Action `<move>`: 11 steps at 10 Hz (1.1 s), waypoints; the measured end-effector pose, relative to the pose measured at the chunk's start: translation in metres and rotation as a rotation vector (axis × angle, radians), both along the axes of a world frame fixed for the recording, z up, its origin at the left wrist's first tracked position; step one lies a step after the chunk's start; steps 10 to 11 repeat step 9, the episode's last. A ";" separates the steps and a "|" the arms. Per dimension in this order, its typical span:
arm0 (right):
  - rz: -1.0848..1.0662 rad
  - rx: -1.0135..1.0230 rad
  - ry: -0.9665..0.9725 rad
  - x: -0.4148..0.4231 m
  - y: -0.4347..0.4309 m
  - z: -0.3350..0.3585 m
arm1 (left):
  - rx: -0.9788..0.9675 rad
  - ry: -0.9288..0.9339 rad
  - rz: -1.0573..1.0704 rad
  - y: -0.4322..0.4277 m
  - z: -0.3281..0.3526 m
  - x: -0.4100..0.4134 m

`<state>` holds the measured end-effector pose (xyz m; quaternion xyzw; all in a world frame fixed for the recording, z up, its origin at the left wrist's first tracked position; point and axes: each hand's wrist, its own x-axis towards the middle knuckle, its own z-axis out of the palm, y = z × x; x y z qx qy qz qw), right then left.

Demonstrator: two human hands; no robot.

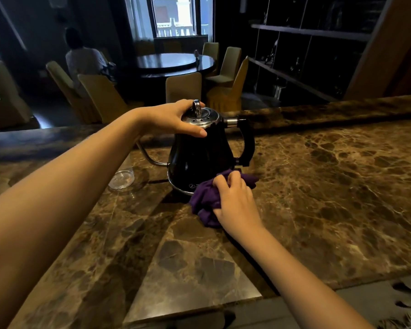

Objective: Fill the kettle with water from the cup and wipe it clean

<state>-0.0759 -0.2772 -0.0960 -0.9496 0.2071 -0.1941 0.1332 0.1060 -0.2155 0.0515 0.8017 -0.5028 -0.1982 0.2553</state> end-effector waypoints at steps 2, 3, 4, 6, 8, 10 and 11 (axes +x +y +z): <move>-0.261 0.039 0.139 -0.035 -0.027 0.022 | -0.002 0.019 -0.010 0.002 0.000 -0.001; -0.381 0.051 0.132 -0.058 -0.040 0.035 | 0.008 -0.007 -0.017 0.000 -0.001 0.000; -0.441 0.016 0.017 -0.069 -0.045 0.046 | 0.016 -0.017 -0.015 -0.002 -0.001 0.004; -0.522 -0.051 0.203 -0.081 -0.050 0.035 | 0.027 -0.075 -0.024 -0.009 0.000 0.006; -0.574 -0.025 0.178 -0.089 -0.040 0.008 | -0.043 -0.167 0.034 -0.001 -0.007 0.001; -0.634 -0.005 0.181 -0.096 -0.039 0.008 | -0.287 -0.233 0.187 0.024 -0.020 -0.008; -0.634 -0.005 0.181 -0.096 -0.039 0.008 | -0.287 -0.233 0.187 0.024 -0.020 -0.008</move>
